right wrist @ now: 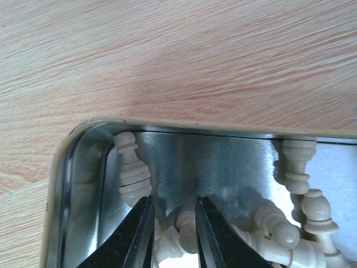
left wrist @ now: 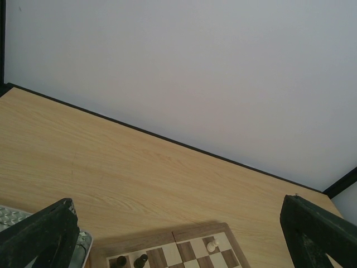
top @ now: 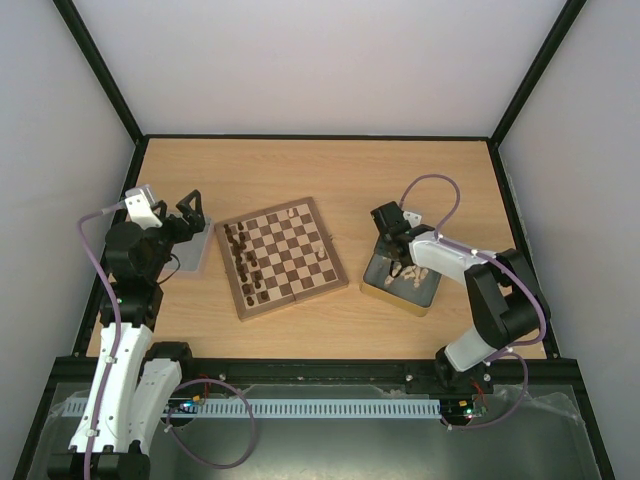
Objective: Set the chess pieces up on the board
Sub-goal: Pick up the chess piece from the storage box.
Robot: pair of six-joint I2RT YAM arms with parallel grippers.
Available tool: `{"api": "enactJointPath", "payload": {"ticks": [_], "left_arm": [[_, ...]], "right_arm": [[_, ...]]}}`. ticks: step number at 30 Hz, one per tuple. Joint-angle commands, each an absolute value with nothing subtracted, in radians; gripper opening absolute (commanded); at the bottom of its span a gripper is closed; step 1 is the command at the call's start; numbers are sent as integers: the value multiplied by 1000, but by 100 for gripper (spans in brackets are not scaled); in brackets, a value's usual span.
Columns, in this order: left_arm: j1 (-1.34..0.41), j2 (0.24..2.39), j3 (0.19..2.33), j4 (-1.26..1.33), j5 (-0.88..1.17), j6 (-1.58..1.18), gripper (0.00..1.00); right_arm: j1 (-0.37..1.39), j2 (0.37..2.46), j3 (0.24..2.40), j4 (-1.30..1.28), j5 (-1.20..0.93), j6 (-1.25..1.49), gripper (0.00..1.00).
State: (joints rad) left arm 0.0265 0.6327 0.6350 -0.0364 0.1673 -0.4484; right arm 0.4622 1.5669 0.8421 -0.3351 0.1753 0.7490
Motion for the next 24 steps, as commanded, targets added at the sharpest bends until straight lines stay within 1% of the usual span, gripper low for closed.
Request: {"api": "enactJointPath", "payload": {"ticks": [1, 4, 7, 11, 17, 24], "left_arm": [[25, 633, 644, -20, 170, -440, 100], [24, 633, 643, -18, 170, -442, 100], [24, 633, 643, -15, 176, -442, 100], [24, 633, 642, -15, 175, -442, 100], [24, 633, 642, -14, 175, -441, 100], [24, 635, 643, -12, 179, -444, 100]], "right_arm": [[457, 1538, 825, -373, 251, 762, 21], [457, 1542, 810, -373, 246, 761, 22], [457, 1549, 795, -365, 218, 762, 21], [457, 1552, 785, -353, 200, 771, 15], [457, 1545, 794, -345, 223, 766, 4], [457, 1471, 822, -364, 245, 763, 2]]}}
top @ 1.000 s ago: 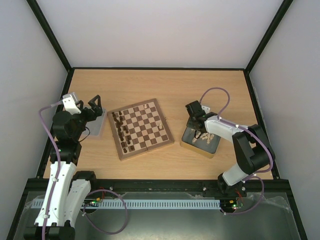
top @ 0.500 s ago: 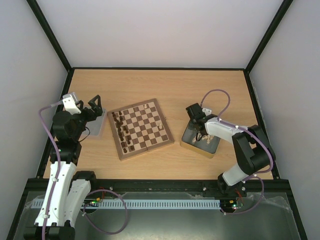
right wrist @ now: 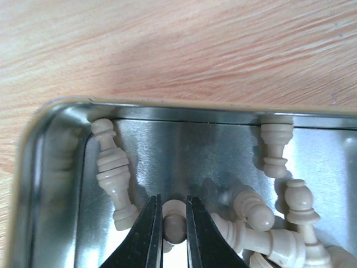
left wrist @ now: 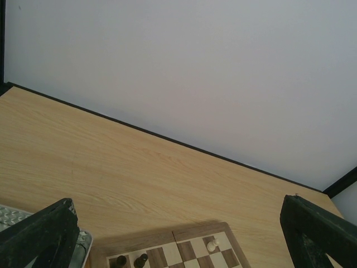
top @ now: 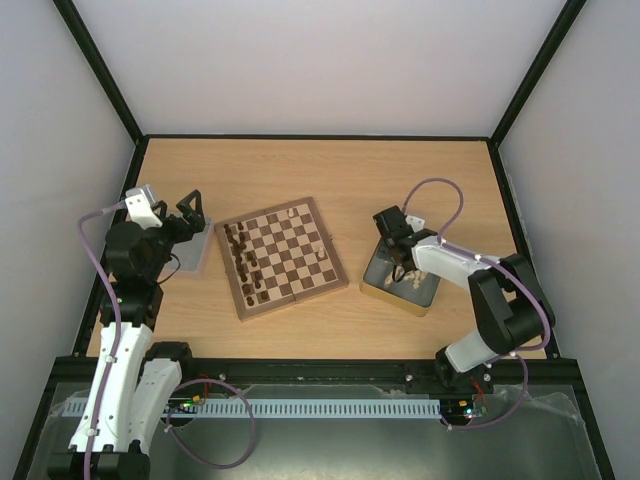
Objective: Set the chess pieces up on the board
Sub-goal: Pick up the chess piece from the storage box, then place the chess piece on the chessboard.
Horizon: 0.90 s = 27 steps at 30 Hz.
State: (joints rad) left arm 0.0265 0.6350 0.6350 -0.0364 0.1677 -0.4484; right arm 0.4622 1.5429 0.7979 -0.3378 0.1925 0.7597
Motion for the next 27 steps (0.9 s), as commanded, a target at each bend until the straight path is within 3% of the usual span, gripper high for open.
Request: {"api": "enactJointPath", "payload": {"ticks": [1, 13, 19, 27], "left_arm": [[25, 636, 642, -8, 184, -445, 100], [-36, 694, 625, 58, 423, -540, 100], [-65, 651, 665, -71, 366, -543, 100], [-64, 544, 698, -319, 195, -502, 100]], "right_arm": [[457, 1454, 825, -369, 247, 766, 2], [457, 1219, 826, -378, 120, 779, 2], [475, 1201, 875, -382, -30, 699, 2], [657, 1369, 1037, -365, 46, 685, 2]]}}
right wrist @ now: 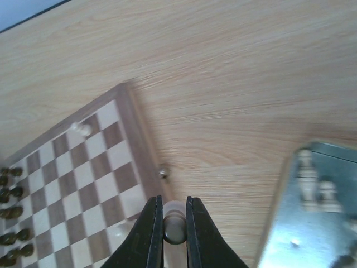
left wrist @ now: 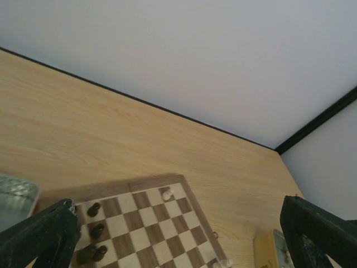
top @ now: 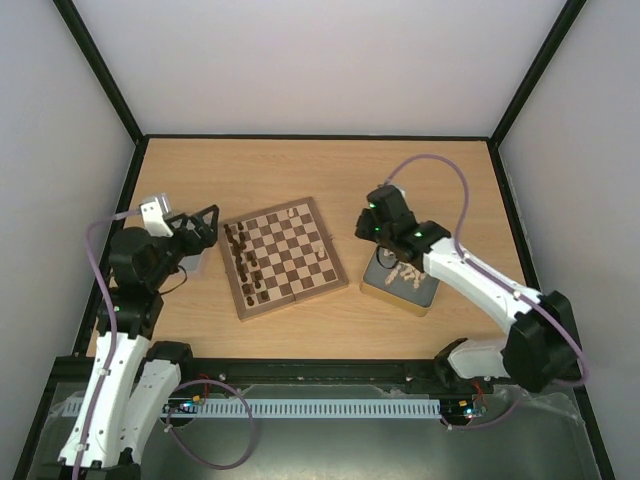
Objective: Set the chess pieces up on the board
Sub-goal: Place the chess piece on the chessboard.
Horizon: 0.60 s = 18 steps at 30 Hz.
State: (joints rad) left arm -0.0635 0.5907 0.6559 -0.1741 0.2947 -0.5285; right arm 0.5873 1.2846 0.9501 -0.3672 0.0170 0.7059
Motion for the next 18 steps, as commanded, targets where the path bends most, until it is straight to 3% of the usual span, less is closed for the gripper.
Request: {"api": "enactJointPath", "payload": {"ticks": [1, 14, 18], "left_arm": [[-64, 529, 698, -342, 181, -491, 100], [-64, 407, 634, -364, 166, -409, 100], [-64, 405, 630, -356, 182, -411, 100]], "right_arm": [[677, 1399, 1056, -354, 53, 687, 3], [796, 1872, 1374, -289, 82, 640, 3], [796, 2040, 1565, -387, 51, 602, 3]]}}
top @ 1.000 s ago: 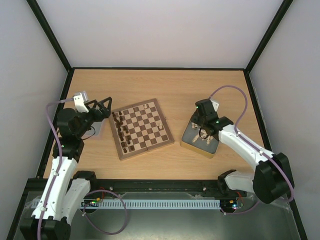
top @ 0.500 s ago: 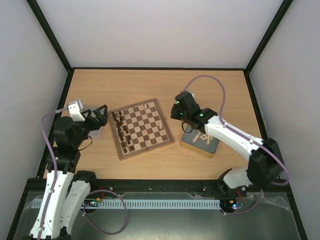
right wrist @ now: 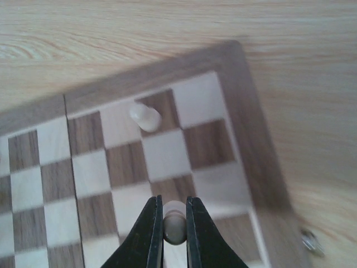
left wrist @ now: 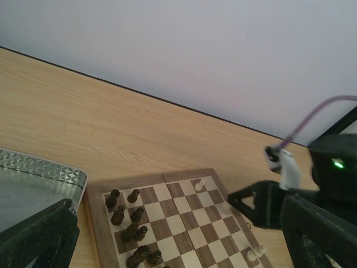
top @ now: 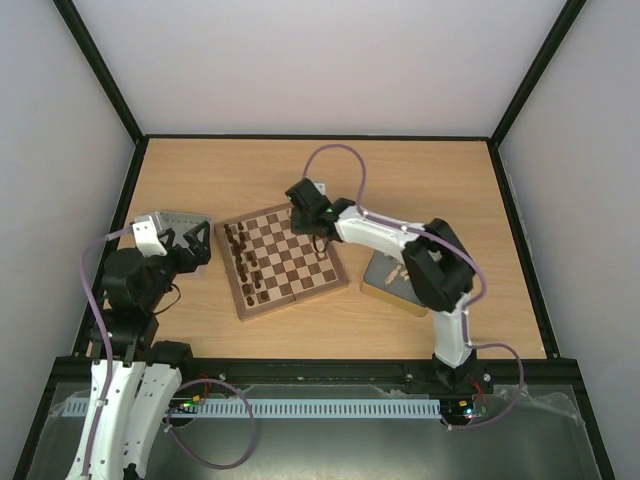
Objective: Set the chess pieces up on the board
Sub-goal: Place the chess piece on the chessboard.
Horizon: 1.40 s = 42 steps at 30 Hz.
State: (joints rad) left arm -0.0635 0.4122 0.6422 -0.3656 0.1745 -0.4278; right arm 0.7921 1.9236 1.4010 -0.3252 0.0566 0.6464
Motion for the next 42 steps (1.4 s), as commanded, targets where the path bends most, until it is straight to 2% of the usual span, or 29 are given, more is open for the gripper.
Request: {"api": "enactJointPath", "payload": {"ticks": [1, 9, 20, 34, 36, 42], "left_arm": [[-66, 404, 629, -354, 184, -411, 100], [-65, 391, 630, -345, 219, -401, 100], [-64, 374, 626, -341, 209, -394, 100], [-65, 392, 627, -343, 202, -394, 100], [-66, 394, 626, -343, 203, -396, 100], [-69, 397, 627, -343, 207, -396, 100]], "right_arm": [[797, 2064, 1600, -410, 45, 601, 3], [796, 2171, 1750, -568, 66, 662, 3], [797, 2213, 1728, -539, 68, 685, 3], [797, 2254, 1733, -511, 83, 673, 9], [796, 2254, 1731, -509, 82, 674, 12], [797, 2182, 1692, -469, 75, 673, 28]]}}
